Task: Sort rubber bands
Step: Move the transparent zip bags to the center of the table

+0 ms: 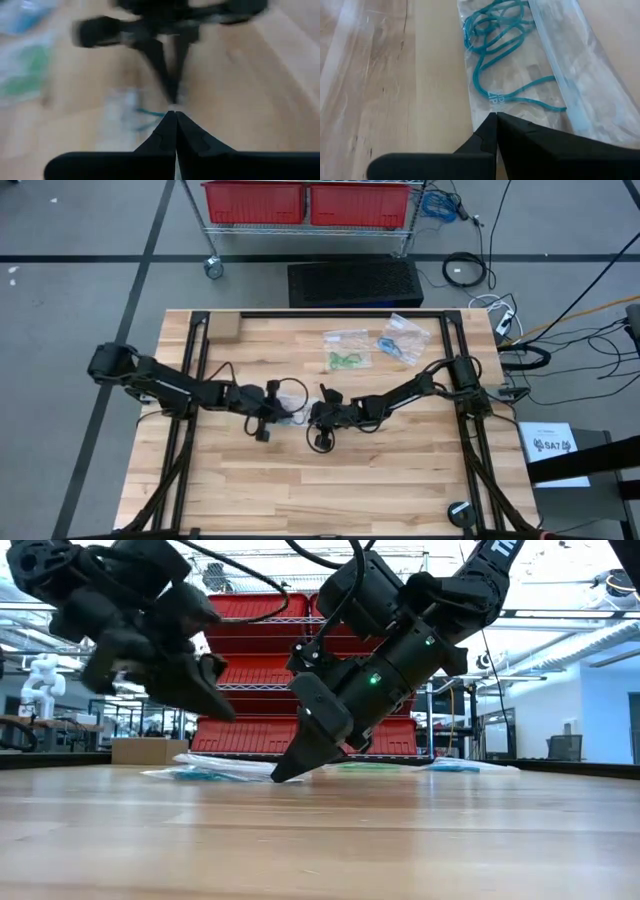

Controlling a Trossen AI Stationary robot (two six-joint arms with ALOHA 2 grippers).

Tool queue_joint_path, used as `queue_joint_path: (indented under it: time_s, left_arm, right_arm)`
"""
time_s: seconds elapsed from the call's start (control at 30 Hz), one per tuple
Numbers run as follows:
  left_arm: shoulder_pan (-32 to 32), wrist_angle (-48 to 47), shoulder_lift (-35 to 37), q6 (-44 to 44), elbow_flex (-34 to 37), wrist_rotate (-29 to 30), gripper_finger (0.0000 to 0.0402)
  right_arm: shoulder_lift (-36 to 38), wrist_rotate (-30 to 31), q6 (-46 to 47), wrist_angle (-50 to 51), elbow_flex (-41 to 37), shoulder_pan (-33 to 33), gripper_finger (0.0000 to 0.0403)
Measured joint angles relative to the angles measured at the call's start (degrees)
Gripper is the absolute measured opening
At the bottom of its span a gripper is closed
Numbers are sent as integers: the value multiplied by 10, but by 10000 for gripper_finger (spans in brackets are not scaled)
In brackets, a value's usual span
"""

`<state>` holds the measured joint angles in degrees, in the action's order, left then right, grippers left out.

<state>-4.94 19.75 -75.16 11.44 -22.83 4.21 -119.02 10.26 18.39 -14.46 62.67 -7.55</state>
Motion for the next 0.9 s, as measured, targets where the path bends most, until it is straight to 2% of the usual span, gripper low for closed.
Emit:
queue_joint_path:
  time_s: [0.03,0.07,0.2,0.4,0.53,0.63,0.77,0.9]
  left_arm:
    - [-1,-1,-4,-6,0,-31,2]
    - [-1,-3,-11,-10,0,-38,2]
    - [4,-8,-64,-16,0,13,2]
    - [6,61,-137,-20,-2,23,2]
    - [6,67,-167,-7,-15,67,2]
    - [12,68,-175,15,-23,86,2]
    - [23,59,-164,39,-30,157,2]
    - [35,62,-133,40,-37,170,2]
  right_arm:
    - [0,0,0,0,0,0,0]
    - [0,0,0,0,0,0,0]
    - [0,0,-5,0,0,0,0]
    - [0,0,-11,0,0,0,0]
    - [0,0,-11,0,0,0,0]
    - [0,0,-11,0,0,0,0]
    - [0,0,-11,2,-1,0,0]
    - [0,0,-13,9,0,0,0]
